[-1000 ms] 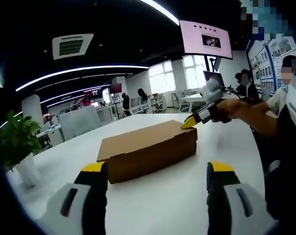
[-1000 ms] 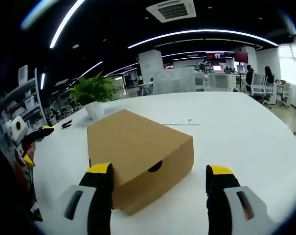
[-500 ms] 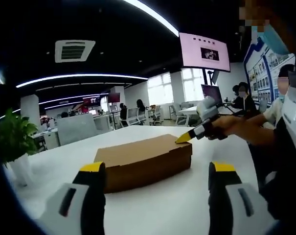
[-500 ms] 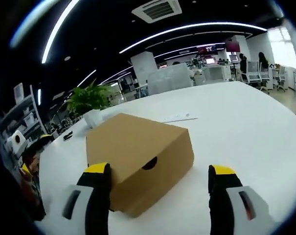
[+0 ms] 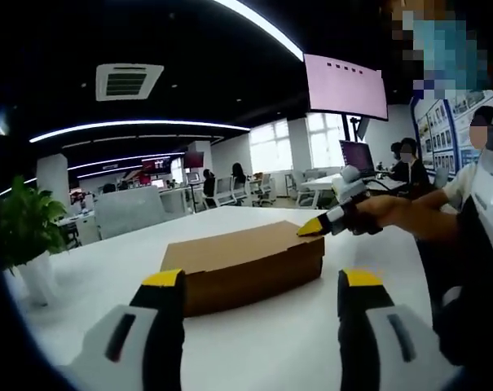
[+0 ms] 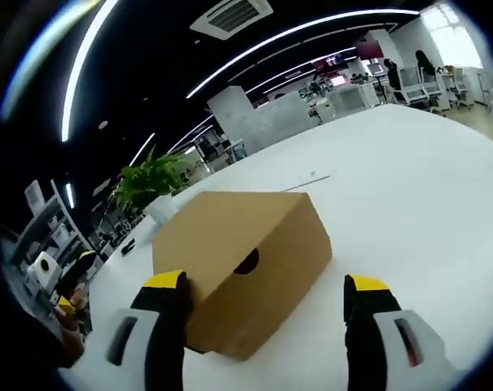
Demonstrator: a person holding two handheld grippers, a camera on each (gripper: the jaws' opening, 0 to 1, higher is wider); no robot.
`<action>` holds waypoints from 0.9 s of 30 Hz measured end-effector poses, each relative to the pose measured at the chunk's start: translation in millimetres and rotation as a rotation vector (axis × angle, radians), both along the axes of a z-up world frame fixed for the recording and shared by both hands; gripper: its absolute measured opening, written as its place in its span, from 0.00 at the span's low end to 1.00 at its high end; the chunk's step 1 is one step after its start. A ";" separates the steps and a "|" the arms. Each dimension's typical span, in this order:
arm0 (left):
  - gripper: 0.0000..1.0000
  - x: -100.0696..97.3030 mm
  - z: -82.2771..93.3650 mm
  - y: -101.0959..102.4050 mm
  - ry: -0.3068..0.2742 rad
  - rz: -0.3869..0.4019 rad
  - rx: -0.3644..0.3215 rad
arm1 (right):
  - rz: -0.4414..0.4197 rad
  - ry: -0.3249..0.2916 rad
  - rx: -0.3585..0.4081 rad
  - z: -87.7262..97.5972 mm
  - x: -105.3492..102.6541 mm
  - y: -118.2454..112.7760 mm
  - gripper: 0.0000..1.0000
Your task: Operate the shoe box by opening the lid, removing the specified soft item, and placing it in the target area until the item is outside and the box remains undamaged.
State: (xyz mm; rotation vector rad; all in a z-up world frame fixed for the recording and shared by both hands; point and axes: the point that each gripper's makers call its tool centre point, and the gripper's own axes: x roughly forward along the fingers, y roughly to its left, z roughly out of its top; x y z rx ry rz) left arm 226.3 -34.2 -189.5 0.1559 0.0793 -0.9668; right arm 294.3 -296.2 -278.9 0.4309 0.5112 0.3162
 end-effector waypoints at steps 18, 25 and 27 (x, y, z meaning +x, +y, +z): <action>0.80 1.3 -17.8 7.1 0.071 0.034 0.049 | 0.039 0.100 0.176 -3.7 -4.6 11.7 0.63; 0.81 -4.6 -13.8 7.5 0.122 0.016 0.013 | 0.103 0.177 0.284 0.6 -3.4 20.2 0.51; 0.81 -2.3 -13.2 7.5 0.137 0.020 0.001 | 0.110 0.187 0.283 0.6 -2.6 17.7 0.50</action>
